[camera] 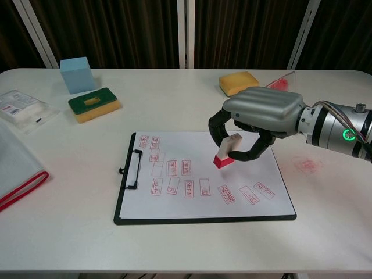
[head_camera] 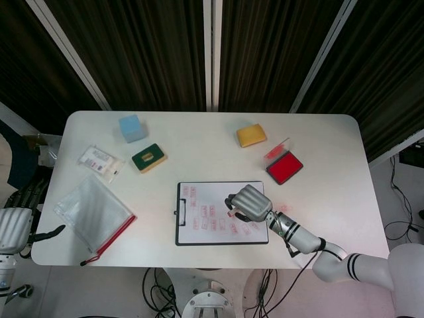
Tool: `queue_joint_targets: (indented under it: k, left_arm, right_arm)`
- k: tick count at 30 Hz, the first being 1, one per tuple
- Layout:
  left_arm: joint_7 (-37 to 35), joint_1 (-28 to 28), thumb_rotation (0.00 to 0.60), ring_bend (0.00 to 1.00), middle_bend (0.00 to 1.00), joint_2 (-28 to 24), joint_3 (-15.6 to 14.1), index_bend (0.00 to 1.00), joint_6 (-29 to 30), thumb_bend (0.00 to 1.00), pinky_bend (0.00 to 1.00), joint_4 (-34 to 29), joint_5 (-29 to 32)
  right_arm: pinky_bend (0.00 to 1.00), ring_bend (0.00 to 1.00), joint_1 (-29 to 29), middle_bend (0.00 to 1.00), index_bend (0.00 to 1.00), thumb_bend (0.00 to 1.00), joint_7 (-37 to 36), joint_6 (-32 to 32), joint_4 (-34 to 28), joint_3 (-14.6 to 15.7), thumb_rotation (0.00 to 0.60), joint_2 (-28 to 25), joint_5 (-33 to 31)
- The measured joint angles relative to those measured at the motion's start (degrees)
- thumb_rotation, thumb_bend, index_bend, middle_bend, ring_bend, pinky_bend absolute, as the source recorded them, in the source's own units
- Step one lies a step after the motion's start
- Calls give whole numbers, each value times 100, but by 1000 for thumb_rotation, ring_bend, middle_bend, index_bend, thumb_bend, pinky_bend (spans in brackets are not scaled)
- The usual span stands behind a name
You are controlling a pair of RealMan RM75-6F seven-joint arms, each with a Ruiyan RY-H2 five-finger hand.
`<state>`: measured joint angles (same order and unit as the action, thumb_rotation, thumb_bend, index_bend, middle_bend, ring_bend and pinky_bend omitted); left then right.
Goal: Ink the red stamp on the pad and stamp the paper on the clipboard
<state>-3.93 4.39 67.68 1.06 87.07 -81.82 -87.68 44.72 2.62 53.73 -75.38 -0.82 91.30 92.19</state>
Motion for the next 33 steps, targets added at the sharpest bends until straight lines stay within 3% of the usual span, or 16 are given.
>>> queue_joint_targets:
  k: [15, 24, 33]
  left_arm:
    - [-229, -31, 427, 99, 56, 45, -13, 45, 30, 90, 179, 191, -41]
    - [-351, -62, 428, 99, 56, 57, -23, 44, 65, 90, 179, 289, -61]
    - [-397, -64, 427, 99, 56, 74, -23, 45, 50, 91, 179, 348, -65]
  right_arm:
    - [1000, 878, -422, 647, 759, 364, 2531, 120, -946, -322, 600, 517, -1491]
    - [1000, 878, -543, 648, 759, 365, 3177, 311, -1027, -381, 600, 901, -1958]
    - [1000, 878, -622, 650, 759, 365, 3187, 485, -760, -410, 600, 1190, -2047]
